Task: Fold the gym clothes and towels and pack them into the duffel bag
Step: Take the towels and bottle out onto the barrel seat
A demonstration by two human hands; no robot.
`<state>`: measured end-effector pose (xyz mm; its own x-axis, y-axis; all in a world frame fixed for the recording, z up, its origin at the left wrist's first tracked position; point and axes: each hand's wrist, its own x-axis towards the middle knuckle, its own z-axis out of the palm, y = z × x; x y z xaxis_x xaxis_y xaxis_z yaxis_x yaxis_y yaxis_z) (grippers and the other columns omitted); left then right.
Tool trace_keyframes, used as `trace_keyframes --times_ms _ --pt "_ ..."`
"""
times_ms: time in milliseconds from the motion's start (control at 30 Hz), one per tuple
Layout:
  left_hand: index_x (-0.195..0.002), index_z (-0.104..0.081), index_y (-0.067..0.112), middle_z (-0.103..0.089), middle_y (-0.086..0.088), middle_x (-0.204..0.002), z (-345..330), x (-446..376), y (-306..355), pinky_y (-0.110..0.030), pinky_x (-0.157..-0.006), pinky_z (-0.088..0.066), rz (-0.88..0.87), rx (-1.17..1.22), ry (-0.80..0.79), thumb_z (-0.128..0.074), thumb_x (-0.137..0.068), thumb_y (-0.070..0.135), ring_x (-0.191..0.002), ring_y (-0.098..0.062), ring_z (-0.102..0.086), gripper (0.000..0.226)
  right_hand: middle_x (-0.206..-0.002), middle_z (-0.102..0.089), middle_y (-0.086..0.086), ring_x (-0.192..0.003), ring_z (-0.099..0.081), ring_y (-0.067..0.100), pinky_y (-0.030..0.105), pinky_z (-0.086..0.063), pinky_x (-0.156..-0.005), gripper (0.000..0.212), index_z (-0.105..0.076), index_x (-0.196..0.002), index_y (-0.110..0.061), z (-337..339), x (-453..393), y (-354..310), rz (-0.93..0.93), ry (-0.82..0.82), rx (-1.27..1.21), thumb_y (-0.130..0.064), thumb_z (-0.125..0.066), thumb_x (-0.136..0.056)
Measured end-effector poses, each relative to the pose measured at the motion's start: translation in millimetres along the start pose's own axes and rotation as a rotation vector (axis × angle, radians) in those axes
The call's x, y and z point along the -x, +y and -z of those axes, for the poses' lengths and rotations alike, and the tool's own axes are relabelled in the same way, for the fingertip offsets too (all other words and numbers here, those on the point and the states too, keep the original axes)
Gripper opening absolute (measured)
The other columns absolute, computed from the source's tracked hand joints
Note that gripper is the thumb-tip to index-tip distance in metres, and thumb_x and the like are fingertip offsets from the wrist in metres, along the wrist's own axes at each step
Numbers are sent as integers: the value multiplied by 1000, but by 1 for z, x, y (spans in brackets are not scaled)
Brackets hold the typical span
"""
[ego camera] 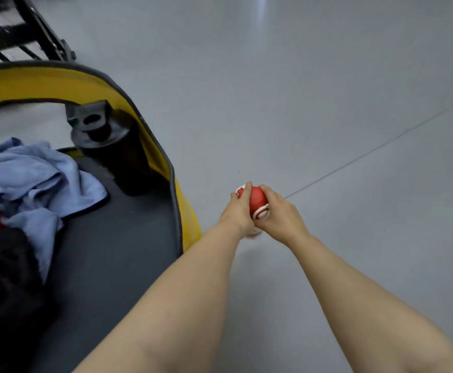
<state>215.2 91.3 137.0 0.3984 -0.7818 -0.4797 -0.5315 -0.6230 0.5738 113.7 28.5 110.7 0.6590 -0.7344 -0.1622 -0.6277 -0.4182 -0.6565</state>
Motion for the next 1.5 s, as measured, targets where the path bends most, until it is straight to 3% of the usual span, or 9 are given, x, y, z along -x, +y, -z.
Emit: trace_keyframes --times_ms 367,567,700,800,900,1133,1500 --pt "-152 -4 27 -30 -6 -150 105 155 85 -28 -103 -33 -298 -15 217 -52 -87 1 -131 -27 -39 84 -107 -58 -9 -100 -58 20 33 -45 -80 66 -45 -128 -32 139 94 -130 147 220 75 -50 -71 -71" --pt "-151 -4 34 -45 -7 -140 158 214 84 -26 -94 -39 -340 61 358 -53 -90 2 -126 -25 -47 84 -115 -62 -7 -106 -59 21 31 -42 -79 70 -43 -130 -36 167 116 -198 231 310 99 -58 -71 -70" --pt "-151 -3 35 -52 -10 -132 187 234 60 -31 -92 -48 -320 39 418 -55 -87 0 -119 -25 -53 89 -117 -62 -8 -106 -60 20 34 -47 -83 72 -41 -131 -35 158 118 -238 298 303 125 -63 -68 -70" --pt "-151 -6 33 -55 -9 -127 205 242 42 -26 -83 -46 -302 6 488 -52 -87 -1 -107 -21 -56 86 -118 -62 -8 -106 -60 19 35 -48 -86 72 -42 -131 -35 143 115 -261 335 293 107 -62 -69 -70" --pt "-151 -6 36 -53 -8 -131 219 244 22 -32 -88 -48 -273 -5 529 -49 -88 1 -111 -25 -55 83 -117 -62 -8 -105 -60 19 36 -49 -86 71 -42 -131 -34 126 109 -279 357 274 86 -62 -69 -71" --pt "-150 1 36 -55 -9 -127 223 232 -29 -31 -84 -51 -220 -17 482 -52 -86 1 -100 -23 -59 90 -121 -60 -8 -107 -60 17 37 -51 -87 74 -39 -133 -33 75 91 -290 354 197 97 -64 -67 -72" --pt "-149 3 39 -41 -4 -144 211 196 -77 -36 -101 -45 -203 83 376 -58 -87 4 -125 -22 -48 94 -132 -55 -4 -115 -56 19 38 -51 -92 81 -32 -140 -30 31 67 -278 313 115 157 -63 -66 -75"
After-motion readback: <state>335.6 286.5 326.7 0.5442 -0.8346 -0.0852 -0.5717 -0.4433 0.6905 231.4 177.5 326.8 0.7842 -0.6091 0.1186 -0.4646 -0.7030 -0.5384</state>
